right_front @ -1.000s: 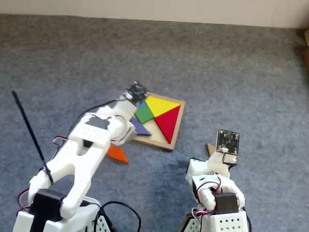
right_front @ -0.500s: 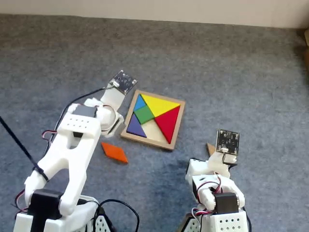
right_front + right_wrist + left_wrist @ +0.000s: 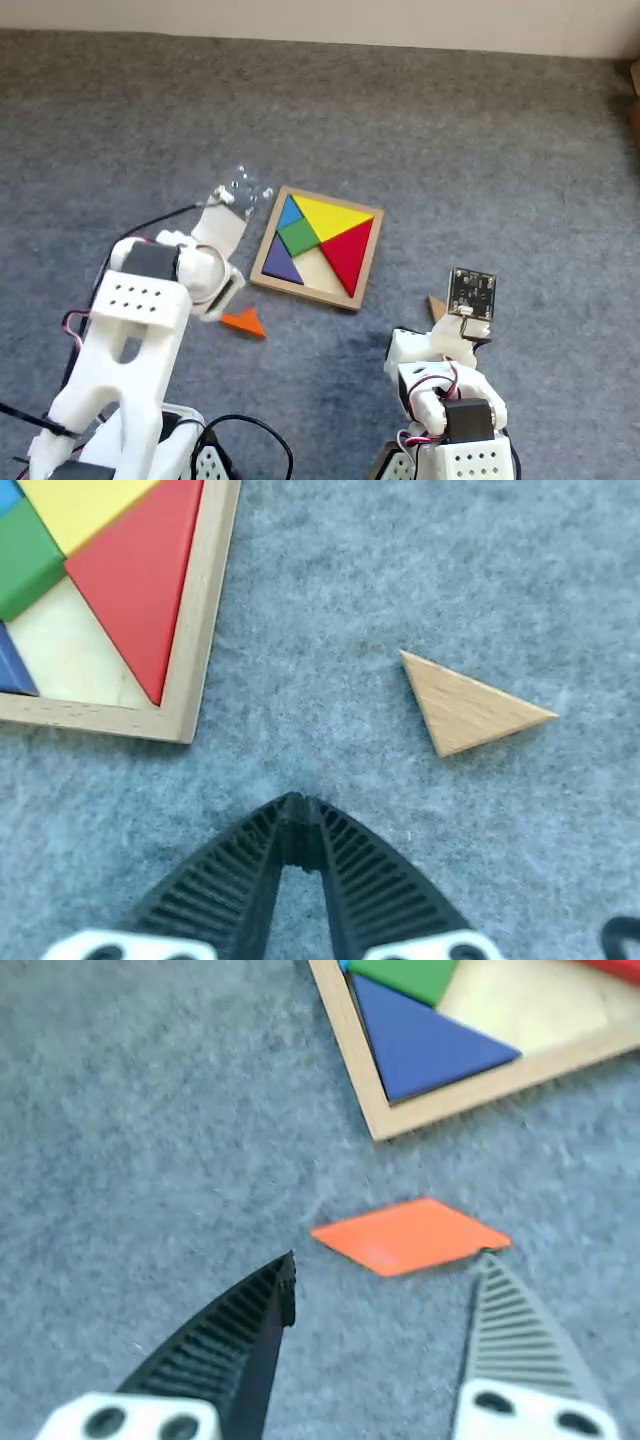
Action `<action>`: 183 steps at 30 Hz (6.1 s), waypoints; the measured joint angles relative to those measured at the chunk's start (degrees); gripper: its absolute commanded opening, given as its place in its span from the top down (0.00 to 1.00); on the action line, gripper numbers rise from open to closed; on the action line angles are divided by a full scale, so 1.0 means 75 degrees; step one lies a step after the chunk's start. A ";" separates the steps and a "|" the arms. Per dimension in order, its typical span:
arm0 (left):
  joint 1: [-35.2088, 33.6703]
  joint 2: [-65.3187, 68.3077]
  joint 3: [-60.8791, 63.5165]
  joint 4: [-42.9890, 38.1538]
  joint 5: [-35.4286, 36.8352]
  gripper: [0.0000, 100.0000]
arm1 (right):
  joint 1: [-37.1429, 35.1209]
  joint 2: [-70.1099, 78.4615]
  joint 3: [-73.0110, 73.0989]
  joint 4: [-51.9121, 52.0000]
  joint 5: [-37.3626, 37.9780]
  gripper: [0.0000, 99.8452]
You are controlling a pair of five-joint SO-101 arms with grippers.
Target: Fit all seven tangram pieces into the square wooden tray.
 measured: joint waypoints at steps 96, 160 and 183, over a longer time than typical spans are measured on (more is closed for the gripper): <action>0.2966 0.5626 -0.3692 -0.1254 -0.5720 0.75 | 0.0000 0.0000 0.0000 0.0000 0.0000 0.99; 0.0844 0.0516 0.0774 -0.2544 0.0258 0.75 | 0.0000 0.0000 0.0000 0.0000 0.0000 0.99; -0.0516 0.0516 0.1371 -0.3212 0.1430 1.00 | 0.0000 0.0000 0.0000 0.0000 0.0000 0.99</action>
